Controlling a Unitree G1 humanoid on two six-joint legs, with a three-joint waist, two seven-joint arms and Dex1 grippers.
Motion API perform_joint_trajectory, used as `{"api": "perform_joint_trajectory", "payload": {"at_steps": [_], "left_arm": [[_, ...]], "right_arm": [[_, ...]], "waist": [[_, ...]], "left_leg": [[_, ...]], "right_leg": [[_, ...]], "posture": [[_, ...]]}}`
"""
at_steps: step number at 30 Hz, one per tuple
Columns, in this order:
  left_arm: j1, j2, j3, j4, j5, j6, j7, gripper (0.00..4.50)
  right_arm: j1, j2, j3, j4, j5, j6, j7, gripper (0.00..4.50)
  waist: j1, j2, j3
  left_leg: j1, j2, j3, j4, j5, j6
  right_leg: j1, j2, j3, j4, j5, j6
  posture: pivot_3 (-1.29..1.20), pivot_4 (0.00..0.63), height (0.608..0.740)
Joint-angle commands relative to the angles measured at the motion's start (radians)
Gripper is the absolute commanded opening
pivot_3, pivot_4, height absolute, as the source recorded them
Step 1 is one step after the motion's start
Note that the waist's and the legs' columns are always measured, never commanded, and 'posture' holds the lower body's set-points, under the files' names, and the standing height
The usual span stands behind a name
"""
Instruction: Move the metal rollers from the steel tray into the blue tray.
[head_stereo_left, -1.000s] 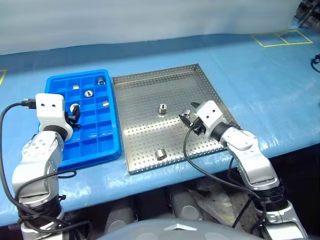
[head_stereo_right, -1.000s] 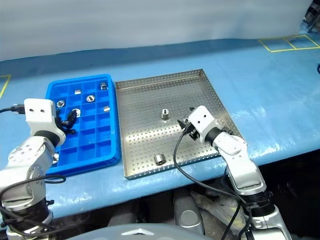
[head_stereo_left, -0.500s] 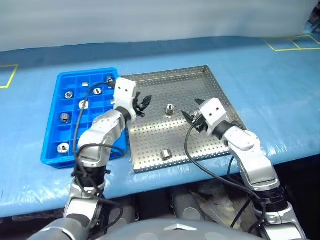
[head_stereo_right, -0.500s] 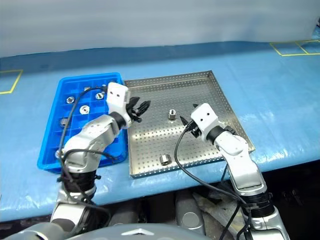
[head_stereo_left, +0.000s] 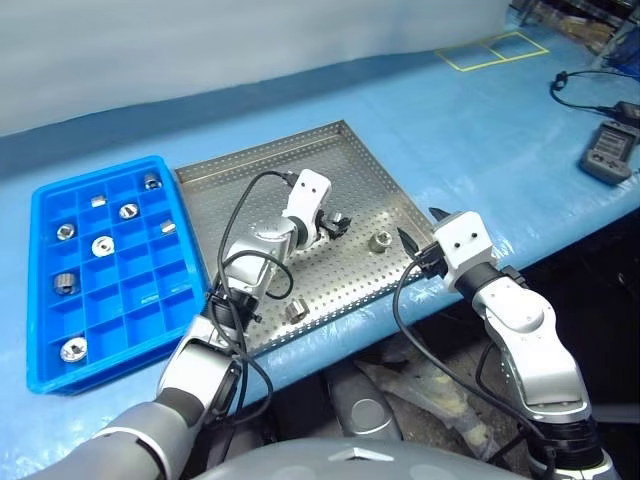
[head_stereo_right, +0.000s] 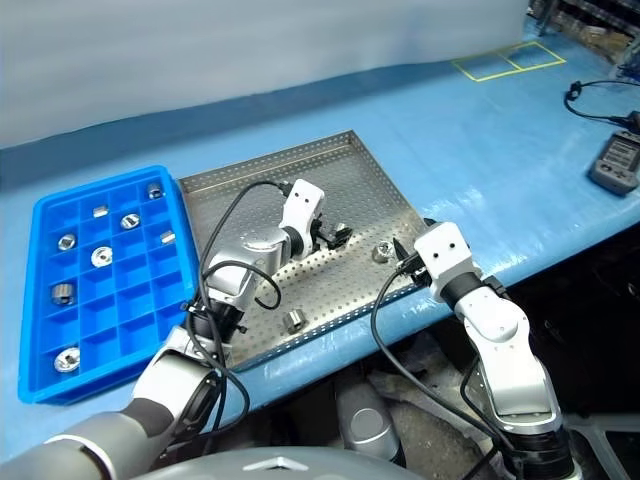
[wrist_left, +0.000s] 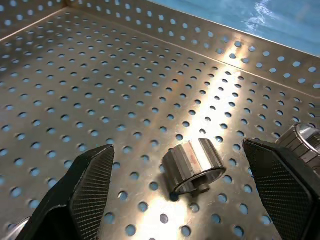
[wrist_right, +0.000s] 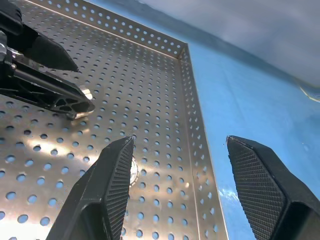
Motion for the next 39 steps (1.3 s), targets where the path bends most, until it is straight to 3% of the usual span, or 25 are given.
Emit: {"api": "perform_joint_trajectory", "payload": {"at_steps": [1,12,23,39], "left_arm": [[-0.006,0.002,0.025,-0.039,0.012,-0.036,0.017,4.47],[0.057,0.016,0.179,-0.23,-0.046,-0.048,0.071,4.47],[0.093,0.044,0.103,-0.205,0.0,-0.003,0.075,4.47],[0.115,0.064,0.1,-0.156,0.018,0.006,0.087,4.47]], "right_arm": [[-0.016,-0.001,-0.005,-0.025,0.0,-0.003,-0.003,3.14],[-0.05,-0.003,0.024,0.002,0.0,-0.007,0.015,3.14],[-0.079,-0.001,0.04,0.02,0.002,-0.011,0.028,3.14],[-0.098,-0.002,0.047,0.025,0.002,-0.005,0.042,3.14]], "waist": [[-0.016,0.0,0.0],[-0.023,0.0,0.0],[-0.008,0.0,0.0],[0.008,0.0,0.0]], "left_leg": [[0.0,0.0,0.001,0.0,0.0,0.0],[0.001,0.0,0.005,0.0,0.001,0.001],[0.001,-0.001,0.005,0.0,0.0,0.003],[0.001,-0.001,0.005,0.0,0.0,0.003]], "right_leg": [[0.0,0.0,0.001,0.0,0.0,0.0],[-0.001,0.0,0.008,0.0,0.002,0.003],[-0.001,-0.001,0.008,0.0,0.003,0.004],[-0.001,-0.001,0.008,0.0,0.003,0.004]], "posture": [[-0.47,0.15,0.74],[-0.43,0.15,0.74],[-0.4,0.15,0.74],[-0.38,0.15,0.74]]}}
